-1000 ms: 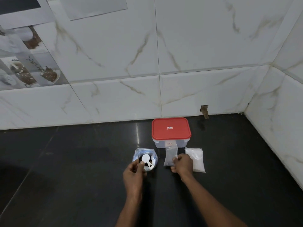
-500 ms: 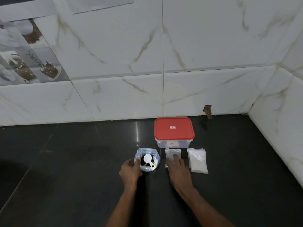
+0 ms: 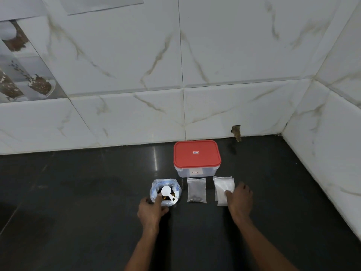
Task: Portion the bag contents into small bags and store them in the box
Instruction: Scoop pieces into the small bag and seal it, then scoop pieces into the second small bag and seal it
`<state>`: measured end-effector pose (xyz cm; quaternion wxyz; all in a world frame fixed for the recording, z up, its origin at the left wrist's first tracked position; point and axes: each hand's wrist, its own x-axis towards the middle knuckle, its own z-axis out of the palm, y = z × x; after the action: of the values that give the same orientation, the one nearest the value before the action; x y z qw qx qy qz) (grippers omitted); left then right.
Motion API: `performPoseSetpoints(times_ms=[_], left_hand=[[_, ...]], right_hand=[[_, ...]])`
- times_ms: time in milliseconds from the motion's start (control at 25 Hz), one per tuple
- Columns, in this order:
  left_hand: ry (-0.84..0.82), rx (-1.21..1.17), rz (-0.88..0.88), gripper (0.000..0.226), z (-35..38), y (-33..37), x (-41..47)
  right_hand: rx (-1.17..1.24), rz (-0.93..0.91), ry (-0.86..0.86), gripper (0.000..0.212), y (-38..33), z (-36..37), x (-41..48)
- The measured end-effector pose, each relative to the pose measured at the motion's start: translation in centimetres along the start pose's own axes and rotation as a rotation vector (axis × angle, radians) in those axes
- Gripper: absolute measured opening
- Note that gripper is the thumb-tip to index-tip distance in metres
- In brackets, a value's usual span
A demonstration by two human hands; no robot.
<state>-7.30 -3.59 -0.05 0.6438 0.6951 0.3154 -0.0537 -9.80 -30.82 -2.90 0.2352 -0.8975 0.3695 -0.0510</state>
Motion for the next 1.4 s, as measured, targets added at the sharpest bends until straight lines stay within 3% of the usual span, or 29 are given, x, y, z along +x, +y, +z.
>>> performPoseSetpoints(times_ms=[160,240,320,440,520,720,880,1000,1080,1160,1400], left_hand=[[0.165,0.214,0.129,0.067,0.0,0.6,-2.5],[0.207,0.221,0.223,0.044,-0.4,1.1,-4.5],[0.105,0.163,0.260,0.009,-0.3,1.6,-6.3],[-0.224,0.099,0.231,0.015,1.9,2.5,-8.1],[-0.354,0.100,0.214,0.015,4.0,3.2,-8.9],[-0.386,0.114,0.177,0.010,5.7,2.2,-9.1],[-0.337,0.165,0.110,0.009,4.5,0.6,-9.3],[-0.356,0.127,0.058,0.009,3.9,0.4,-9.7],[-0.404,0.054,0.030,0.010,3.8,1.3,-10.0],[-0.433,-0.059,0.034,0.013,4.4,2.9,-10.0],[-0.324,-0.171,0.002,0.020,4.7,7.1,-8.9]], right_hand=[[0.070,-0.039,0.042,0.042,0.1,0.2,0.4],[0.185,-0.063,0.071,0.028,0.6,0.0,0.2],[0.377,-0.065,0.093,0.014,0.8,-0.7,-0.5],[0.528,-0.046,0.097,0.014,0.0,-1.8,-1.6],[0.540,-0.038,0.100,0.013,-0.3,-2.1,-1.6],[0.215,-0.005,0.045,0.012,0.1,-2.1,-0.1],[-0.093,-0.141,0.020,0.019,0.7,-1.6,0.7],[0.140,-0.201,0.062,0.004,0.7,-2.0,0.1],[0.376,-0.231,0.056,0.019,-0.2,-2.7,-1.7],[0.569,-0.323,0.065,0.020,-1.8,-3.8,-4.6],[0.707,-0.476,-0.026,0.018,-5.7,-3.9,-9.4]])
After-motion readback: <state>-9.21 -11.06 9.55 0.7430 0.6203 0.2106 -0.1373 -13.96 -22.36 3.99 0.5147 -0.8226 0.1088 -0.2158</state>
